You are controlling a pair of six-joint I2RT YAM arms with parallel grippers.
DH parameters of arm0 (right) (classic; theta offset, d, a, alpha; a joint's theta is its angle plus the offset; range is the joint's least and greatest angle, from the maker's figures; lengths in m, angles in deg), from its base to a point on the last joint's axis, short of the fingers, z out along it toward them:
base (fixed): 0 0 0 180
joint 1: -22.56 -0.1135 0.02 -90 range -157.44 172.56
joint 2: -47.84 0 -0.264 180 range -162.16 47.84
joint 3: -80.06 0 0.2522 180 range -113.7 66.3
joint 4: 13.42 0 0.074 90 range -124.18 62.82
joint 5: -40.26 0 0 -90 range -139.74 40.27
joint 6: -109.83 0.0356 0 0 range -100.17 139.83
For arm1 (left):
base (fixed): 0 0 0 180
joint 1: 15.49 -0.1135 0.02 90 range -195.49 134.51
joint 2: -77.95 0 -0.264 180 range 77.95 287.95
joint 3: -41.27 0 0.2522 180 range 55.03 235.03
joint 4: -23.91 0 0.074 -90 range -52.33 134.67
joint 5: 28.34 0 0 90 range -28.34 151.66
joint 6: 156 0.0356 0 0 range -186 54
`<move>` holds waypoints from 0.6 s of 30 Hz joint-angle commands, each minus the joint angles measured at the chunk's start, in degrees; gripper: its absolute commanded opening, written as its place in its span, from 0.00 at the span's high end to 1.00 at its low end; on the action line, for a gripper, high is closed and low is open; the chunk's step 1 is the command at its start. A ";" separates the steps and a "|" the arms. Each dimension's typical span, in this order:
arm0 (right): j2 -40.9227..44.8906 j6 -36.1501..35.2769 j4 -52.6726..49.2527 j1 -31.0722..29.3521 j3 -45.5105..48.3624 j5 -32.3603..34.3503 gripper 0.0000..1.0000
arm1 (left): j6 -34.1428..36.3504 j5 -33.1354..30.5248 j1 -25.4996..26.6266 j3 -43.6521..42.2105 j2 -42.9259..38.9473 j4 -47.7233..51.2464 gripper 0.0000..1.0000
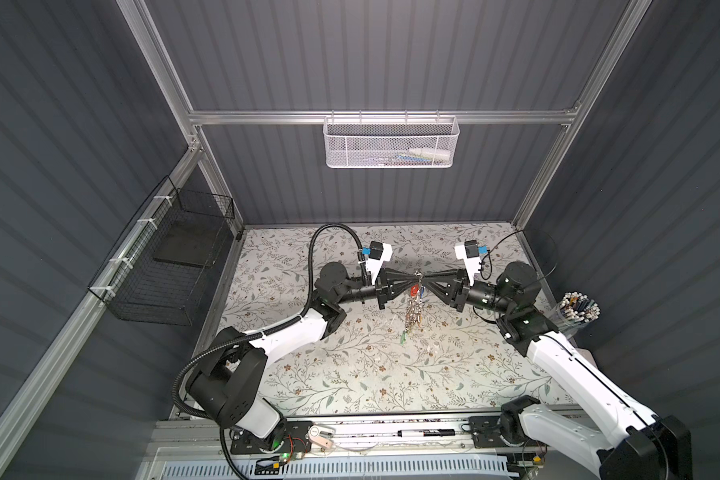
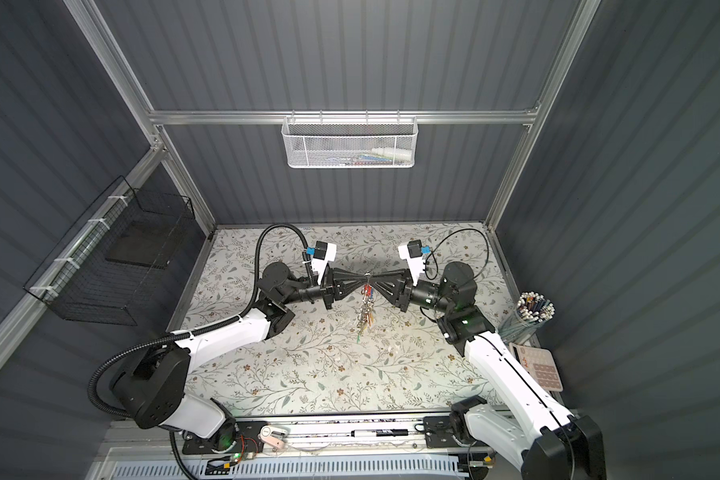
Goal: Put the keys on the keyring
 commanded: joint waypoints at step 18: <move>-1.71 1.20 4.66 -0.20 -1.93 -2.32 1.00 | 0.19 1.58 -0.85 1.09 0.22 -0.97 1.00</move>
